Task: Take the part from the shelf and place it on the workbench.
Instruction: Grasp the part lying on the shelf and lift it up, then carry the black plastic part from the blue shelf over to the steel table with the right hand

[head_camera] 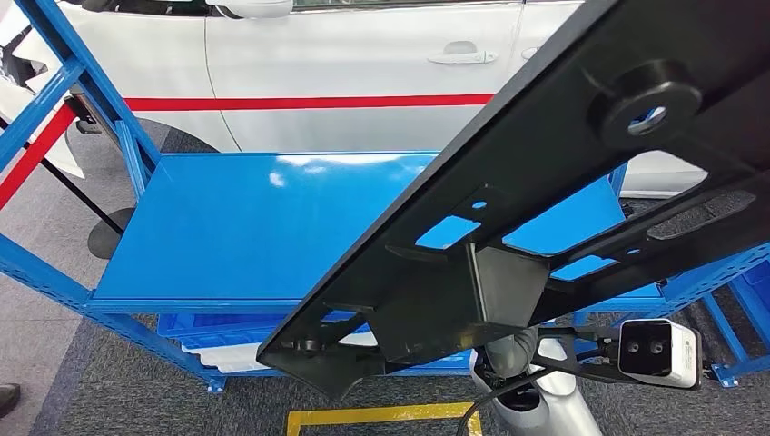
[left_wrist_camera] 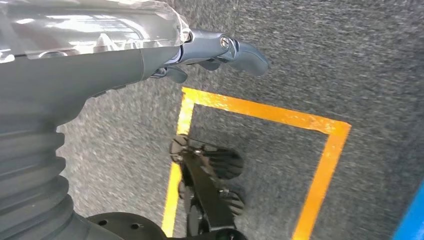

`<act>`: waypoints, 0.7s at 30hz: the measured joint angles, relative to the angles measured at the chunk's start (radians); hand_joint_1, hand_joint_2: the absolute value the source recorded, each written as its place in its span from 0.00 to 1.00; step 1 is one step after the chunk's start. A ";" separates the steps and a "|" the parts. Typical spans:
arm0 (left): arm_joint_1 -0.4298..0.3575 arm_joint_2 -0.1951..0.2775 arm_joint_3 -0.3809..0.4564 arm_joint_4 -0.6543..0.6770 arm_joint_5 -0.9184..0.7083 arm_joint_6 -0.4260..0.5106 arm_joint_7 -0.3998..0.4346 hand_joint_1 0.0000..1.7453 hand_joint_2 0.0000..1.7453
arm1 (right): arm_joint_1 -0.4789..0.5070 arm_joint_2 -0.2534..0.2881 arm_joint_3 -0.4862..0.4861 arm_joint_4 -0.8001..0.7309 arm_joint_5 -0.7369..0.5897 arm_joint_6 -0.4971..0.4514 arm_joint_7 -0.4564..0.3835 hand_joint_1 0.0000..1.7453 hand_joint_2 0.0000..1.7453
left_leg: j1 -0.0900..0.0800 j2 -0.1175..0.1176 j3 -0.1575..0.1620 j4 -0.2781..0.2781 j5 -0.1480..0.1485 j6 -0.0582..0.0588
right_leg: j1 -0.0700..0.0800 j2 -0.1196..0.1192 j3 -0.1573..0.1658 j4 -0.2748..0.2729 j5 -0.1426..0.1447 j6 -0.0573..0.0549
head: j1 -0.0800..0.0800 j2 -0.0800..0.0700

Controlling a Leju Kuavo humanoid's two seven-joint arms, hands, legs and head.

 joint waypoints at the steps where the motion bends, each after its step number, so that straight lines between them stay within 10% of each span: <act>1: 0.000 0.001 -0.002 0.000 -0.007 0.003 0.004 0.00 1.00 | 0.003 -0.001 0.004 0.001 0.000 0.004 0.002 0.97 1.00 | 0.002 0.000 0.038 -0.067 0.033 0.000 | 0.000 0.000 -0.002 0.003 0.000 0.001 | 0.000 0.000; 4: -0.001 0.007 -0.003 0.000 -0.015 0.007 0.014 0.00 1.00 | 0.006 -0.002 0.015 0.006 0.012 0.005 0.017 0.97 1.00 | 0.000 -0.001 0.120 -0.230 0.088 0.013 | 0.004 0.002 -0.011 0.014 0.004 0.014 | 0.000 0.000; 8: 0.002 0.023 -0.004 0.000 -0.017 0.008 0.042 0.00 1.00 | 0.017 -0.008 0.018 0.011 0.039 -0.015 0.029 0.97 1.00 | -0.001 -0.001 0.112 -0.243 0.111 0.041 | 0.003 0.005 -0.023 0.021 0.003 0.039 | 0.000 0.000; 12: 0.004 0.035 -0.008 0.000 -0.042 0.000 0.069 0.00 1.00 | 0.045 -0.038 0.015 0.017 0.079 -0.039 0.004 0.97 1.00 | 0.001 0.002 0.076 -0.249 0.143 0.058 | -0.003 0.007 -0.095 0.215 -0.146 0.058 | 0.000 0.000; 14: 0.011 0.038 -0.020 0.000 -0.067 -0.004 0.081 0.00 1.00 | 0.071 -0.063 0.003 0.021 0.111 -0.052 -0.027 0.97 1.00 | 0.000 0.002 0.053 -0.247 0.158 0.058 | -0.004 0.007 -0.104 0.288 -0.175 0.062 | 0.000 0.000; 19: 0.021 0.037 -0.050 0.000 -0.090 -0.003 0.107 0.00 1.00 | 0.142 -0.099 -0.068 -0.006 0.199 -0.049 -0.047 0.97 1.00 | -0.003 -0.001 0.018 -0.239 0.190 0.042 | 0.002 0.007 0.093 0.025 -0.095 0.044 | 0.000 0.000; 21: 0.022 0.035 -0.052 0.000 -0.085 0.008 0.119 0.00 1.00 | 0.158 -0.101 -0.093 -0.023 0.219 -0.038 -0.049 0.97 1.00 | -0.003 -0.001 0.018 -0.243 0.204 0.030 | 0.009 0.008 0.105 -0.005 -0.089 0.032 | 0.000 0.000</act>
